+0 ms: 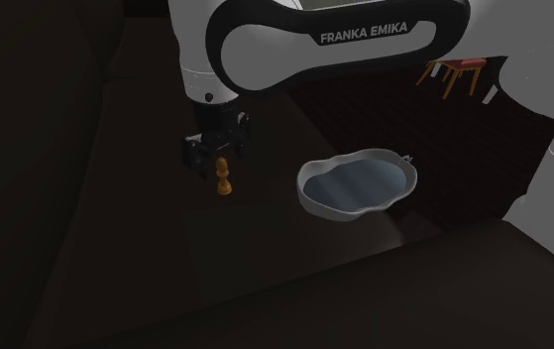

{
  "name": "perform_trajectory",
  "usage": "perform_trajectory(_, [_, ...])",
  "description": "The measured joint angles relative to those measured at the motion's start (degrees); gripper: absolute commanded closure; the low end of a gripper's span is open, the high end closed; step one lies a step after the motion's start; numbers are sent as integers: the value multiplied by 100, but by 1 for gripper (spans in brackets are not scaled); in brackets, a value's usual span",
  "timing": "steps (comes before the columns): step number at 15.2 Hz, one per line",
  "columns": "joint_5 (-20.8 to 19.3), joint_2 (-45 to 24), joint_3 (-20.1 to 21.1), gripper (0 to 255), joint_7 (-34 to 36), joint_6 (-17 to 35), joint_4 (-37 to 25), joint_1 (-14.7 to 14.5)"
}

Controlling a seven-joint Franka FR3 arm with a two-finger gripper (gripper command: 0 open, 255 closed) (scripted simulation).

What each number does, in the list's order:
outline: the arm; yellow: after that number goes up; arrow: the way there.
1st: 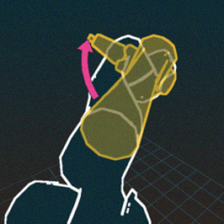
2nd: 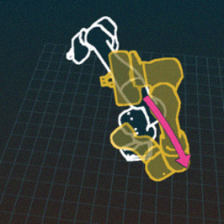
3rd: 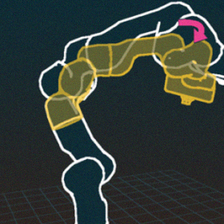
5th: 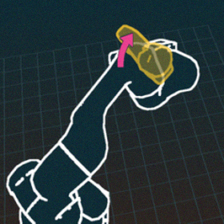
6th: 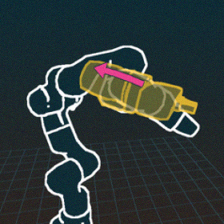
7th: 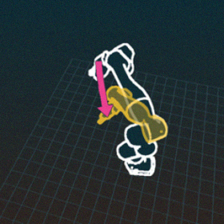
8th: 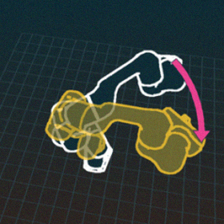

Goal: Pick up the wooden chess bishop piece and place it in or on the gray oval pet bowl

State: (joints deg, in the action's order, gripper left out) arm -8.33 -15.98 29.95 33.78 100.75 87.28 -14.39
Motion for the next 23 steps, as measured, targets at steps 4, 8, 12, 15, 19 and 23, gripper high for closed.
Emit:
perform_trajectory(4, [0,0,0,255,0,1,1,0])
perform_trajectory(8, [0,1,0,255,0,1,0,1])
perform_trajectory(12, [0,2,0,255,-1,2,1,1])
perform_trajectory(15, [5,4,6,255,-7,-159,-158,-11])
perform_trajectory(19, [-22,-60,15,255,1,-492,-550,-63])
perform_trajectory(23, [-30,-76,25,255,1,-786,-859,-98])
